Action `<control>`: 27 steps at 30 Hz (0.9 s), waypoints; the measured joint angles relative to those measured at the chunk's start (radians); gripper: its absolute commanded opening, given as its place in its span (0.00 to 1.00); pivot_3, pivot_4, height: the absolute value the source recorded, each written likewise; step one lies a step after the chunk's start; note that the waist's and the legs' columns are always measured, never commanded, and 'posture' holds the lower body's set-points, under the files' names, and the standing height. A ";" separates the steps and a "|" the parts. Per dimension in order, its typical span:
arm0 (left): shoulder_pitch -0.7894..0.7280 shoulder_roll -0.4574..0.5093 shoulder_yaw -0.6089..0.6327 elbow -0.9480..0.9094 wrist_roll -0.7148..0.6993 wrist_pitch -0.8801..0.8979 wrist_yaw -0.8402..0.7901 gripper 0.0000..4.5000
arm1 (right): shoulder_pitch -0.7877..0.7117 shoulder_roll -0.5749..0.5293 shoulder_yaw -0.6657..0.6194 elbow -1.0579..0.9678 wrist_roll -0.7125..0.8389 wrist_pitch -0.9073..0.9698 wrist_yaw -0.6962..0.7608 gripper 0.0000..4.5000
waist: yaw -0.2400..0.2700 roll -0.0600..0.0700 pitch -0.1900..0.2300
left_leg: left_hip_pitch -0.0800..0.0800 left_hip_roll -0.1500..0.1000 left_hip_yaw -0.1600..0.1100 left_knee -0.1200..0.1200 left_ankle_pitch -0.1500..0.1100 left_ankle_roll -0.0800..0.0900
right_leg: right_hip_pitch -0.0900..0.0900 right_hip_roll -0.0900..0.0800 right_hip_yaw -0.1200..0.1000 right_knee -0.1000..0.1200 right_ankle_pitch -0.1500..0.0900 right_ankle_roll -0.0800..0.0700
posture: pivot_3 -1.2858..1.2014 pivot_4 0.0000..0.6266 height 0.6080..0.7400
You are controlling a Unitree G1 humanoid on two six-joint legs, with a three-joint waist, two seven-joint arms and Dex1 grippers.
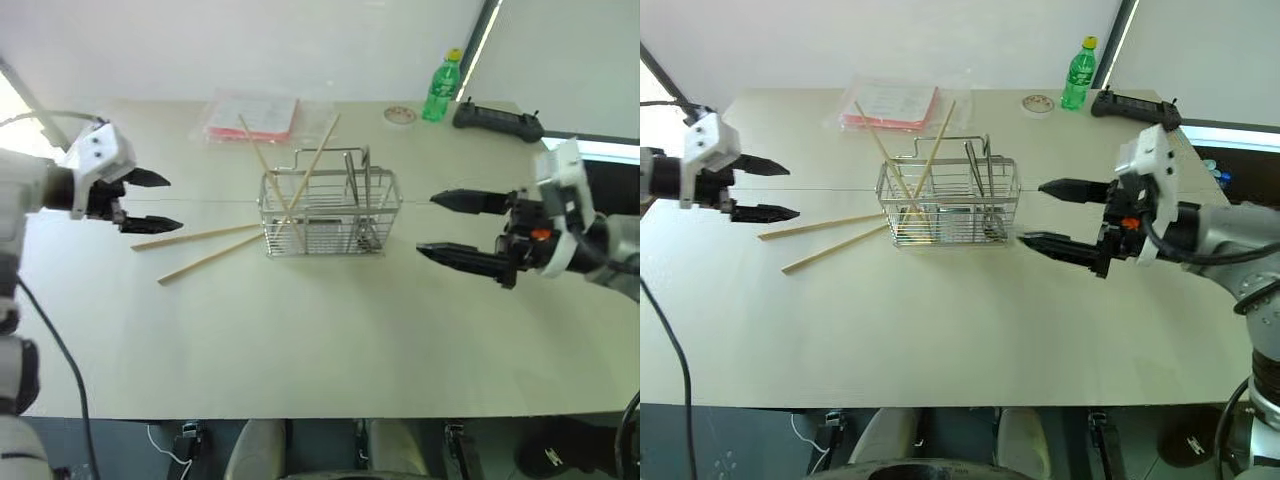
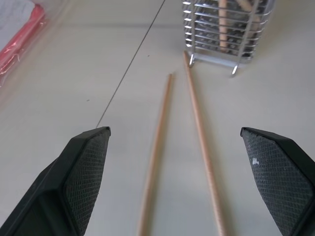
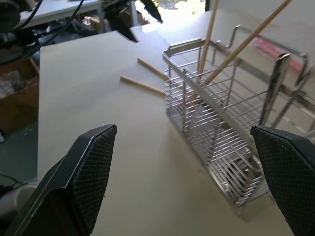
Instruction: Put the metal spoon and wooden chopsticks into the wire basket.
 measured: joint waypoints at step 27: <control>-0.204 -0.357 -0.096 0.567 0.391 -0.236 0.377 1.00 | 0.306 -0.047 -0.281 -0.258 0.464 0.010 -0.482 0.99 | -0.022 -0.003 0.000 | 0.000 0.001 0.000 0.004 -0.002 0.004 | 0.002 -0.001 -0.001 0.001 0.001 0.004 | 0.52 0.24 0.62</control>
